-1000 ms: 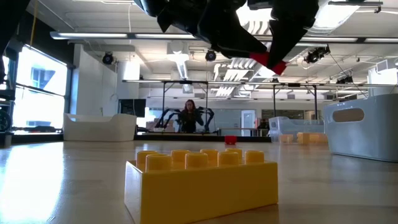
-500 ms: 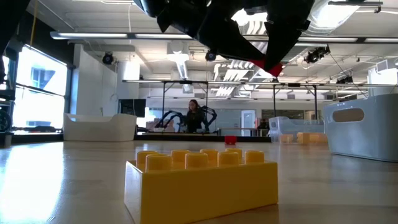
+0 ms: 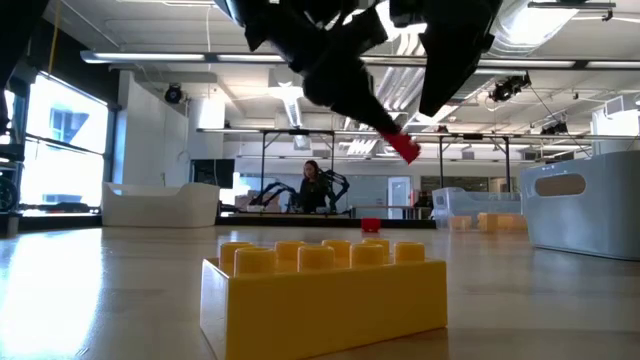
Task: Sort & place blocks by color
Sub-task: Put the red game piece into the white bin
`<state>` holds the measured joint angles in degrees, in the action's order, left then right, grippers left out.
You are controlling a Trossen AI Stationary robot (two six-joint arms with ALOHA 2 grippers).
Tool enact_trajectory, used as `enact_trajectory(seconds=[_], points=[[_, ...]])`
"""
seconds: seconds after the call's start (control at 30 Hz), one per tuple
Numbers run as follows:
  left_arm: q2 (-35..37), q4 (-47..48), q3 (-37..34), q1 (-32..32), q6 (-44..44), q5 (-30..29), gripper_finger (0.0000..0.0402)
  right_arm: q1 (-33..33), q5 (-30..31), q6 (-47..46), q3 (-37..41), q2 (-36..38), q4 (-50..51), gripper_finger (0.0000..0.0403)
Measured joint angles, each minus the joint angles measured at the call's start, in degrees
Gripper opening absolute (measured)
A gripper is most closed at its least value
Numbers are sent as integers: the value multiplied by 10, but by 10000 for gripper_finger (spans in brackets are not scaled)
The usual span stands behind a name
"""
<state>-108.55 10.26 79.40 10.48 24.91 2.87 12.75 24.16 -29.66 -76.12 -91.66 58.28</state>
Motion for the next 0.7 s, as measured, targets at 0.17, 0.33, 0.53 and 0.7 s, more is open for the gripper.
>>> enact_trajectory(seconds=[0.17, 0.33, 0.53, 0.7], points=[[0, 71, 0, 17, 4, -44, 116, 0, 0, 0, 0, 0, 1, 282], [0, 133, 0, 35, 8, -93, 116, -1, 3, 2, 0, 0, -8, 283], [0, 192, 0, 59, 11, -134, 117, -1, 19, 16, 0, 0, -38, 283], [11, 225, 0, 80, 13, -200, 117, -1, 26, 17, 0, 0, -48, 284]])
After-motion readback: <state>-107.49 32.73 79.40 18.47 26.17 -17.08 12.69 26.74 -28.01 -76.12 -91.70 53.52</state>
